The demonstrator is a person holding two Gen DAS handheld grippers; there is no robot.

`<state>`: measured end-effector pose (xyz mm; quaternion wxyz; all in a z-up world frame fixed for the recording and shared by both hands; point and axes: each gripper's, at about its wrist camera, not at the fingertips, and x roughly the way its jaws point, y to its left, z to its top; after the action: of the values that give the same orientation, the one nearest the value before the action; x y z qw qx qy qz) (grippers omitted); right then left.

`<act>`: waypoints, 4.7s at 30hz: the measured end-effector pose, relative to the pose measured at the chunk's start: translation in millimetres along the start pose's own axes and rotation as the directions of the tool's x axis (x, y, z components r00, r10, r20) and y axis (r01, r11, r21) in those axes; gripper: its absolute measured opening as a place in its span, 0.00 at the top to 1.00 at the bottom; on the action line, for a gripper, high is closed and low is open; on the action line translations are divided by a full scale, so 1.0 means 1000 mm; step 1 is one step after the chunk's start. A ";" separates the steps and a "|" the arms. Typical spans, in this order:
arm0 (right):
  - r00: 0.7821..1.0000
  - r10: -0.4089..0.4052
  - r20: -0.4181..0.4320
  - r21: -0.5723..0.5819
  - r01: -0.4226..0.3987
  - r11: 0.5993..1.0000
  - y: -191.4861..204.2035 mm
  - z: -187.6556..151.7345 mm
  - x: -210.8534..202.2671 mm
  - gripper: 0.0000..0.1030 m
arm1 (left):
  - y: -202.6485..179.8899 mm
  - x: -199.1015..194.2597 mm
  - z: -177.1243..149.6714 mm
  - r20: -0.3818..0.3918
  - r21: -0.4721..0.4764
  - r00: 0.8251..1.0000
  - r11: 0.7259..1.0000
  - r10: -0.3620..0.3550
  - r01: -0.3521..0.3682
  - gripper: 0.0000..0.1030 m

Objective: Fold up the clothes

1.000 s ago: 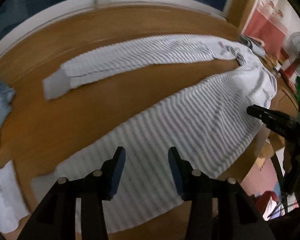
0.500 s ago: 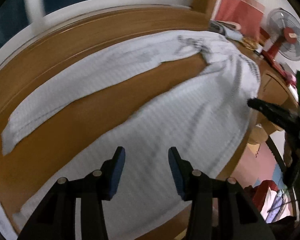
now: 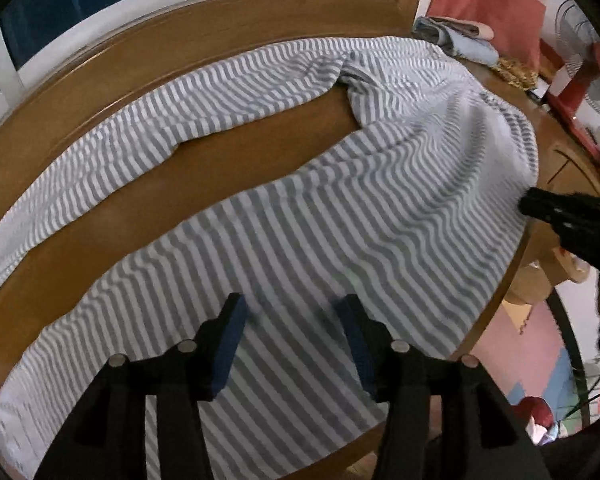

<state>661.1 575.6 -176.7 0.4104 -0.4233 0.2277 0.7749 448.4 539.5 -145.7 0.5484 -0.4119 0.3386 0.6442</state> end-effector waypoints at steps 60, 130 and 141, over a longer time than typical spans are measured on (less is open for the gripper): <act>0.999 0.035 0.003 -0.109 -0.034 0.993 -0.152 0.173 0.087 0.76 | -0.114 0.026 0.128 0.029 -0.167 1.000 0.986 0.012 -0.007 0.40; 0.999 -0.022 0.026 0.001 0.022 1.000 -0.128 0.167 0.045 0.61 | 0.110 0.174 -0.149 0.044 -0.499 0.938 0.821 0.344 -0.278 0.30; 0.999 0.034 -0.021 0.061 -0.033 0.998 -0.226 0.102 0.023 0.60 | -0.075 0.245 -0.167 0.046 -0.350 0.977 0.919 0.210 -0.181 0.30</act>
<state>793.1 783.6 -142.7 0.4074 -0.4155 0.2628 0.7697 534.5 508.9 -437.3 0.4144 -0.4387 0.2373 0.7612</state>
